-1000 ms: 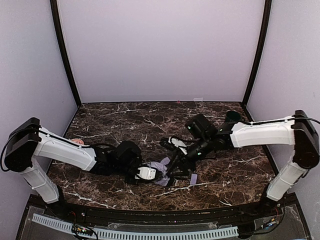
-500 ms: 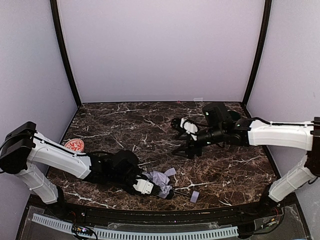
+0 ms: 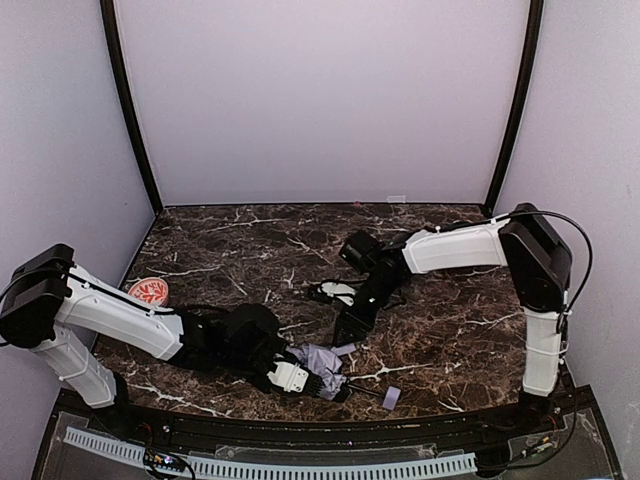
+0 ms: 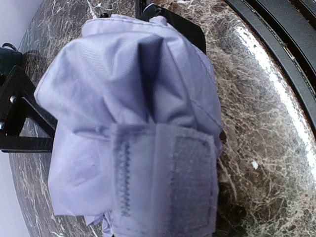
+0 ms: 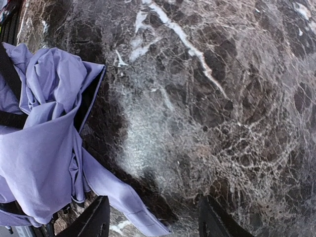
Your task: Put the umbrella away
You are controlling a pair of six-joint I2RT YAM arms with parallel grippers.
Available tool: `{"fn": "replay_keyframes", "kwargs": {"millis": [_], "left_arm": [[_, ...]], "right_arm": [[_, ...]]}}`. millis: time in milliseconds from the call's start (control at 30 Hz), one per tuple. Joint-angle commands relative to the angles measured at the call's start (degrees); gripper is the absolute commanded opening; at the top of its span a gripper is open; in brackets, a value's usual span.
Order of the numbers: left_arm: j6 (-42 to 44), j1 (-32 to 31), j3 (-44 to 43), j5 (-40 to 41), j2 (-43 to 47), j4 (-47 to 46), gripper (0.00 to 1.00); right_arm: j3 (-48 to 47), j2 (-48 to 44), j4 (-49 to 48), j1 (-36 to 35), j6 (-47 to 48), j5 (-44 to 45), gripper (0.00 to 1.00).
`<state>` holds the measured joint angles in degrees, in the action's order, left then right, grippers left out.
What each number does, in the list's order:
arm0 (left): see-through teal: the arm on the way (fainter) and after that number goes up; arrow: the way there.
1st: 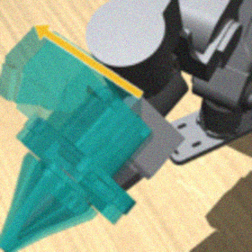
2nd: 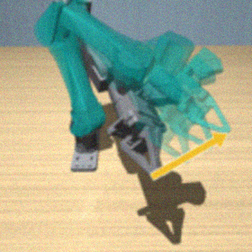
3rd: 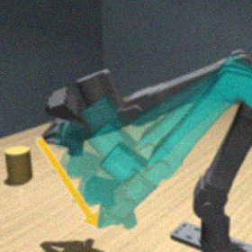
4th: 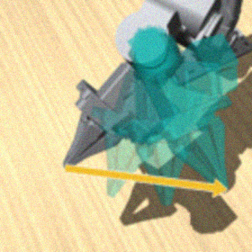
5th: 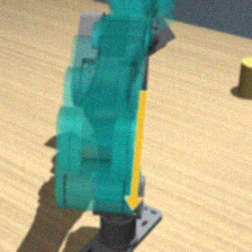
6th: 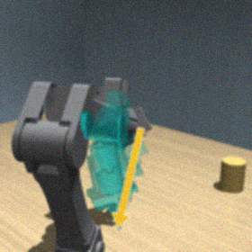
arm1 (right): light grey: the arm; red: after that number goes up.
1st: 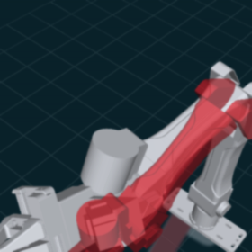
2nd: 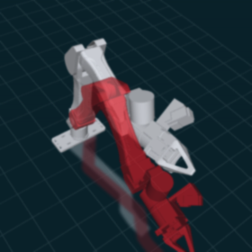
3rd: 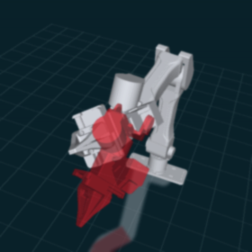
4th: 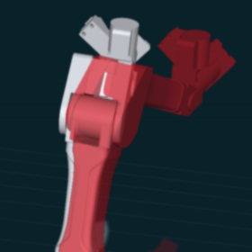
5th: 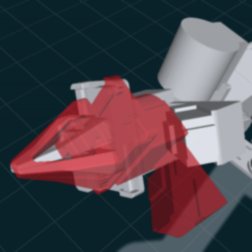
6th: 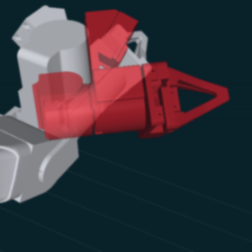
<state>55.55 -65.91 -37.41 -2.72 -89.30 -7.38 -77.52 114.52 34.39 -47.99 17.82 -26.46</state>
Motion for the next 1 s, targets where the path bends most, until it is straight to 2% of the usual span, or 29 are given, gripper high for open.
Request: {"fn": "replay_keyframes", "kwargs": {"millis": [0, 133, 233, 267, 400, 467, 633, 833, 967], "left_arm": [[1.36, -1.06, 3.50, -0.97, -2.29, 14.12, 0.00], [1.52, -1.05, 3.67, -0.88, -2.32, 13.52, 0.00], [1.68, -1.14, 3.35, -0.81, -2.69, 13.97, 0.00], [1.70, -1.14, 3.36, -0.65, -2.64, 13.97, 0.00], [1.54, -1.23, 3.43, -0.23, -2.42, 14.17, 0.00], [1.81, -1.24, 3.61, 0.24, -2.22, 13.90, 0.00], [1.50, -1.59, 2.79, 2.12, -1.87, 14.16, 0.00], [1.40, -6.55, -1.10, 3.26, -1.05, 18.19, 0.00], [0.55, -8.21, -3.80, 3.32, -3.13, 21.11, 0.00]], "right_arm": [[-4.21, 3.61, 8.55, -0.20, 1.72, -5.45, 0.57], [-5.95, 5.12, 14.58, -0.18, 1.77, -7.79, 0.50], [-4.87, 5.24, 15.20, -0.18, 2.06, -6.80, 0.47], [-4.69, 5.44, 15.39, -0.19, 2.18, -7.08, 0.43], [-5.19, 6.44, 15.99, -0.18, 1.86, -10.89, 0.13], [-5.15, 5.81, 15.70, -0.22, 1.99, -13.40, 0.02], [-6.96, 4.15, 13.61, 1.95, -2.29, -16.77, 0.00], [-7.38, 0.34, -1.20, 7.43, -16.66, -16.51, 0.00], [-10.18, 0.26, -6.19, 9.34, -22.01, -16.77, 0.00]]}}
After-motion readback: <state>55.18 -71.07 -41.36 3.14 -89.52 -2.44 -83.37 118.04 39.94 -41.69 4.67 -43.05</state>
